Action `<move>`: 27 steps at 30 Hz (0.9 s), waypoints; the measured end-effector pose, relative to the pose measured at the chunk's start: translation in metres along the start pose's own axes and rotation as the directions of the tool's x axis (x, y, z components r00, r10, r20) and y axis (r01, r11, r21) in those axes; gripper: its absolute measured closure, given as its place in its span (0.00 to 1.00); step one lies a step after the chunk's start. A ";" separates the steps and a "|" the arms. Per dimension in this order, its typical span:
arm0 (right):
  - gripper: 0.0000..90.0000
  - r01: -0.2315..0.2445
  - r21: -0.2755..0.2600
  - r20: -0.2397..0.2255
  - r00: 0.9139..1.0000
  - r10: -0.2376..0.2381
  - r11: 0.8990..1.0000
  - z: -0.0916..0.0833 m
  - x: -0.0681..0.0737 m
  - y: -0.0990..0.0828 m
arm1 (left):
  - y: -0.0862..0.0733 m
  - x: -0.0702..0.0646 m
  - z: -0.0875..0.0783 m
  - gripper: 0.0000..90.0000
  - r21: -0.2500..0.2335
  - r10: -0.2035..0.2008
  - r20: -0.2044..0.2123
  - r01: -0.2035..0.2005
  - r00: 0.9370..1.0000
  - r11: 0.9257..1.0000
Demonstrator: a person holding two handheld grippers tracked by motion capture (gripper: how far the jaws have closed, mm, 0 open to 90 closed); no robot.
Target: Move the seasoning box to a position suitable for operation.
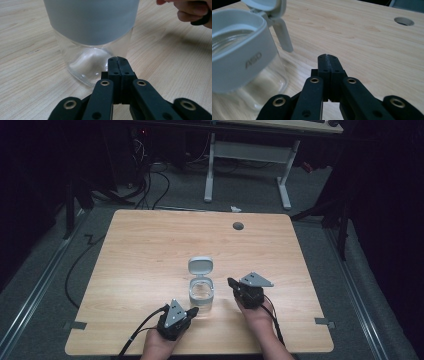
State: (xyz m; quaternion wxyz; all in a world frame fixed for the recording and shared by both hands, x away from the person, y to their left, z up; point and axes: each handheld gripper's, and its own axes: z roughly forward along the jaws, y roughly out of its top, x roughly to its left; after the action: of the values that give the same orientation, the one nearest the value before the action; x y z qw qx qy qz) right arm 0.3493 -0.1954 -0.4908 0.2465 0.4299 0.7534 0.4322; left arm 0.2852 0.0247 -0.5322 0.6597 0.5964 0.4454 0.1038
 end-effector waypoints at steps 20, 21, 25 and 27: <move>1.00 0.012 -0.066 -0.019 1.000 -0.013 0.998 0.023 0.007 0.040 | -0.001 0.001 0.001 1.00 -0.008 0.004 -0.011 -0.004 1.000 1.000; 1.00 0.013 -0.069 -0.021 1.000 -0.014 0.998 0.025 0.008 0.043 | -0.001 0.001 0.001 1.00 -0.010 0.002 -0.012 -0.003 1.000 1.000; 1.00 0.021 -0.077 -0.029 0.999 -0.023 0.997 0.028 0.010 0.049 | -0.001 0.001 0.001 1.00 -0.011 0.001 -0.012 -0.001 1.000 1.000; 1.00 0.023 -0.078 -0.031 0.999 -0.025 0.997 0.029 0.010 0.051 | -0.001 0.001 0.001 1.00 -0.011 -0.001 -0.012 0.001 1.000 1.000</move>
State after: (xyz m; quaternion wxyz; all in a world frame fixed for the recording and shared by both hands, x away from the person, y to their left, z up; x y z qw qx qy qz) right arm 0.3879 -0.1605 -0.4610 0.2562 0.4041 0.7449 0.4648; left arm 0.2866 0.0243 -0.5335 0.6603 0.5920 0.4489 0.1094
